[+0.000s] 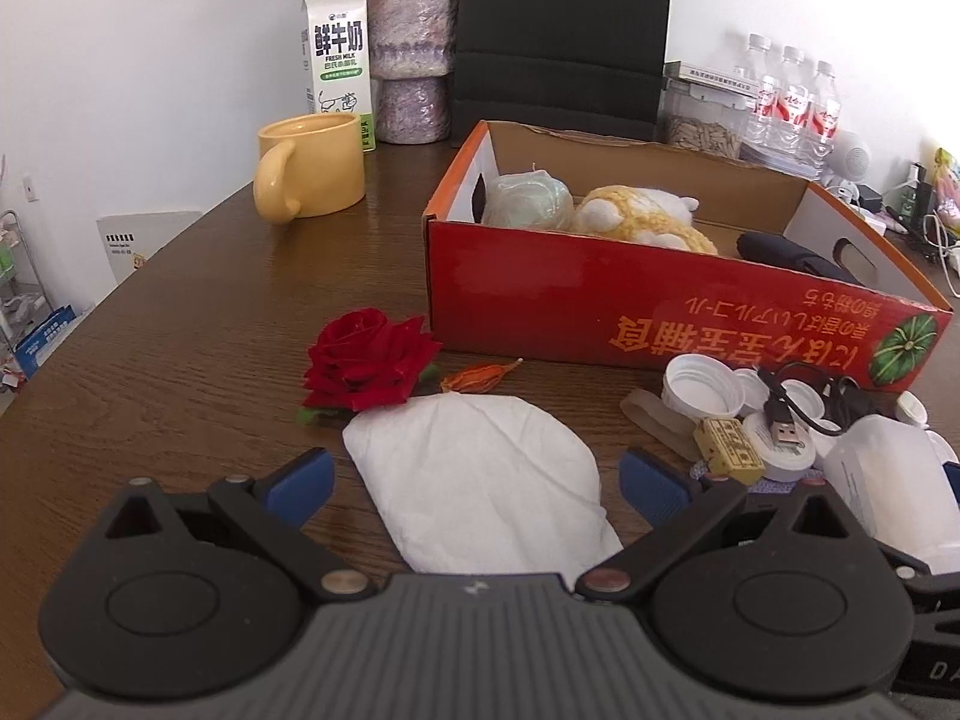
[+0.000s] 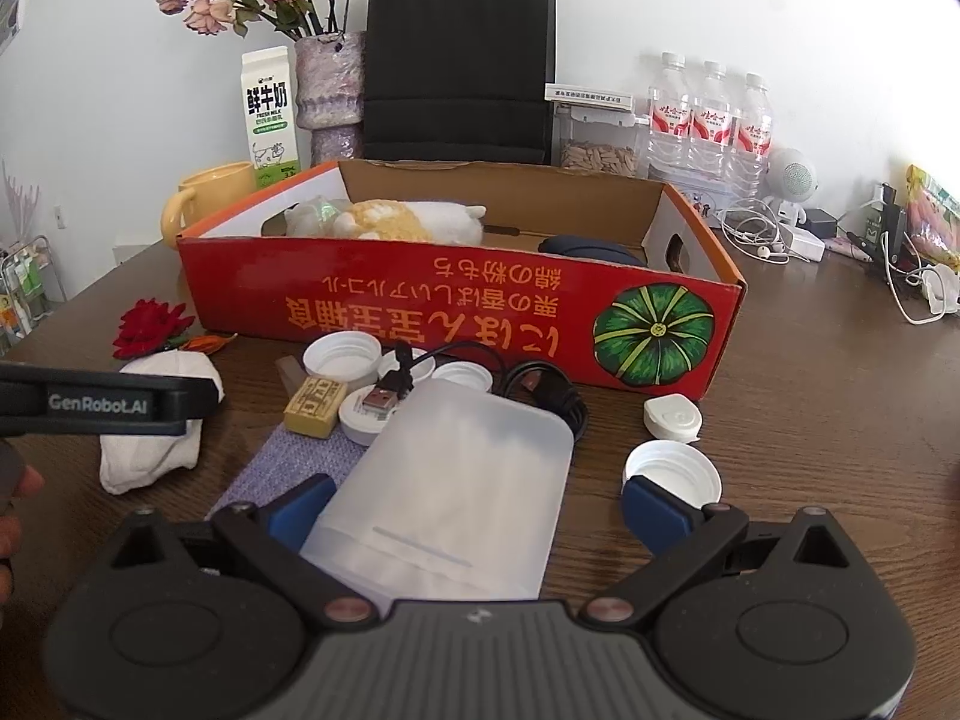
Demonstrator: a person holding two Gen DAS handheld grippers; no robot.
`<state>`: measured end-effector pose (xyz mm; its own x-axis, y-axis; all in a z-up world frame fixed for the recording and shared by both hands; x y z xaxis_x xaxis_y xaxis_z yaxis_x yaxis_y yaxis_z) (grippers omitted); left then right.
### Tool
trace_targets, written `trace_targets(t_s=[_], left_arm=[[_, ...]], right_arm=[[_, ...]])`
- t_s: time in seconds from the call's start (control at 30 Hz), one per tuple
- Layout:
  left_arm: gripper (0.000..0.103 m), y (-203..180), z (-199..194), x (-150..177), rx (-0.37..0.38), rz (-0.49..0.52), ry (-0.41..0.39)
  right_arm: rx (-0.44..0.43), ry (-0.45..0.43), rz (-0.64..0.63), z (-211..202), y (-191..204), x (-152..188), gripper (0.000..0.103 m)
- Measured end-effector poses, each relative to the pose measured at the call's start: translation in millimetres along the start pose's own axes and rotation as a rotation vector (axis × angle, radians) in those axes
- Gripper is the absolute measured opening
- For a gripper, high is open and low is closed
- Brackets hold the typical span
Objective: Organize objects
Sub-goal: 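Withdraw both grippers from the box toward the white cloth and container, then grasp the white cloth with the left gripper while the right gripper grasps the translucent container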
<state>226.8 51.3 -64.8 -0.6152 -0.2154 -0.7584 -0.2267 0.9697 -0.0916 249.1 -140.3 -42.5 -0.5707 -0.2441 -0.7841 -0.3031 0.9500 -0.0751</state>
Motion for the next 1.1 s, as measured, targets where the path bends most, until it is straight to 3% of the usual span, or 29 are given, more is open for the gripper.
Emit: trace_targets(t_s=[0.37, 0.6, 0.7, 0.87, 1.1], left_arm=[[0.103, 1, 12, 3, -0.044, -0.023, 0.022], [0.103, 0, 11, 6, -0.031, -0.015, 0.016], [0.103, 0, 9, 7, -0.024, -0.010, 0.012], [0.086, 2, 3, 8, -0.020, -0.004, -0.010], [0.082, 3, -4, 13, -0.002, 0.014, -0.023]], right_arm=[[0.002, -0.006, 0.017, 2, -5, 0, 0.100], [-0.009, -0.009, 0.012, 1, -5, 2, 0.094], [-0.017, -0.007, 0.014, 0, -4, 3, 0.087], [-0.030, -0.002, 0.025, 0, -6, 4, 0.074], [-0.039, -0.007, 0.026, -3, -6, 7, 0.069]])
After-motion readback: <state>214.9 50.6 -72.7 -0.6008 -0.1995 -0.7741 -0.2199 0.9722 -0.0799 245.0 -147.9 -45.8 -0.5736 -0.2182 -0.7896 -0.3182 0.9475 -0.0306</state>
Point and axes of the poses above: each gripper's, at about its wrist camera, not at the fingertips, and z roughly the way its jaws point, y to its left, x to its underside, the point moved 6 cm from there along z, roughly the way its jaws point, and after that the axes turned 7 degrees about x, right-handed, at the moved point
